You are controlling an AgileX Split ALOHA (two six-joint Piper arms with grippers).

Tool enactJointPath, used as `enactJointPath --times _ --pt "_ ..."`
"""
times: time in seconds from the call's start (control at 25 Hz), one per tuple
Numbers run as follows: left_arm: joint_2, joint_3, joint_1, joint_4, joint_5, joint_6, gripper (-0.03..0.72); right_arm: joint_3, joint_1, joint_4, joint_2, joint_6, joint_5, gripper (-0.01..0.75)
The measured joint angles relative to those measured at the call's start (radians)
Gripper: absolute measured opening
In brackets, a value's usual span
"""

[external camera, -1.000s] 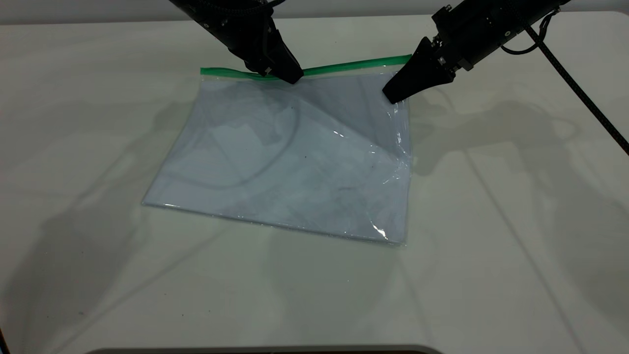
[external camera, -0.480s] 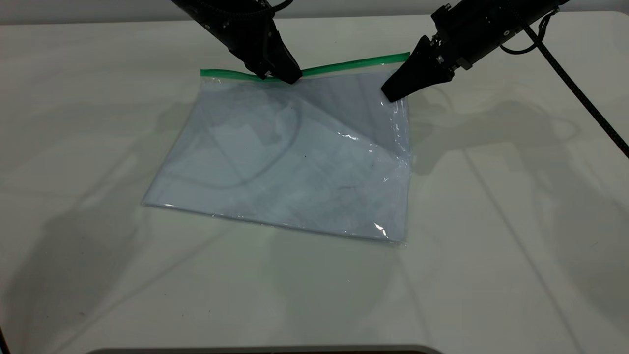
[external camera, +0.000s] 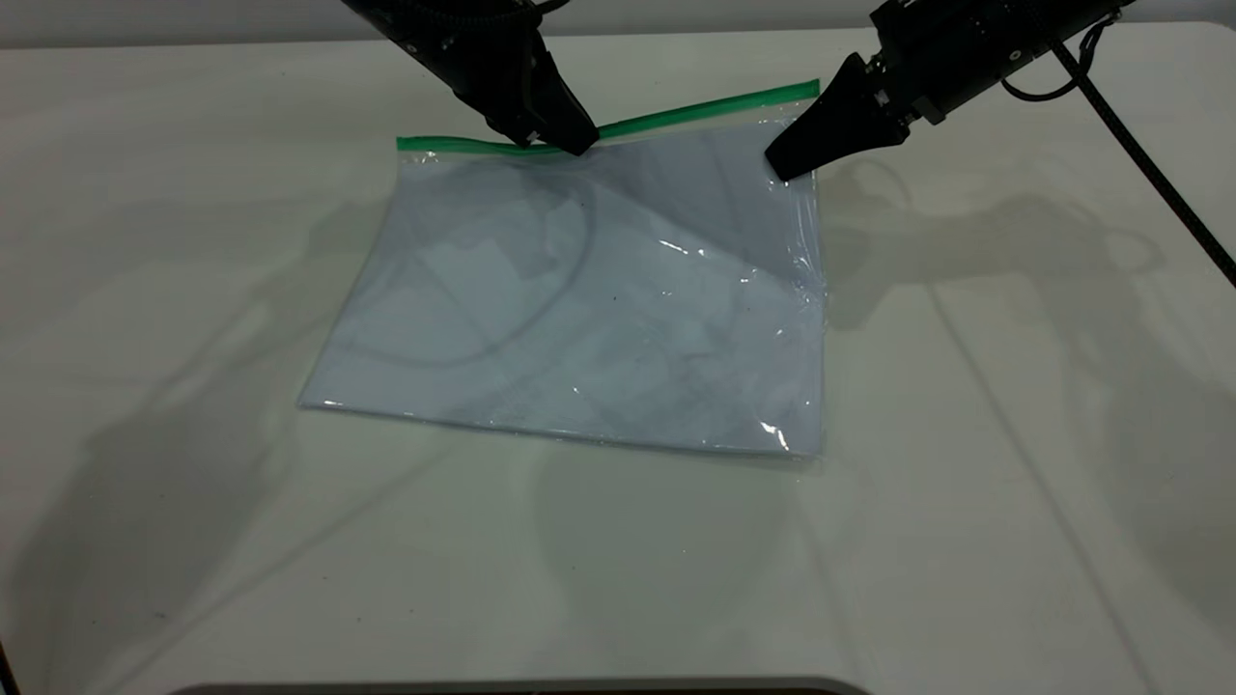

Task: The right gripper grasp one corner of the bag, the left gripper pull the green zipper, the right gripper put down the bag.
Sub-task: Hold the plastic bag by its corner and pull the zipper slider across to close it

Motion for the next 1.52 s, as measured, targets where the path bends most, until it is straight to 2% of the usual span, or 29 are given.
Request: enactJointPath --times 0.96,1.28,1.52 --pt "0.000 0.000 0.099 0.049 0.012 -0.006 0.068 -0.024 -0.053 0.002 0.000 -0.004 0.015 0.033" --pt "0.000 0.000 0.148 0.161 0.013 -0.096 0.070 -0.036 -0.060 -0.008 0.000 -0.003 0.016 0.033" --pt "0.001 0.000 0.178 0.183 0.021 -0.114 0.070 -0.036 -0.062 -0.010 0.000 -0.003 0.019 0.033"
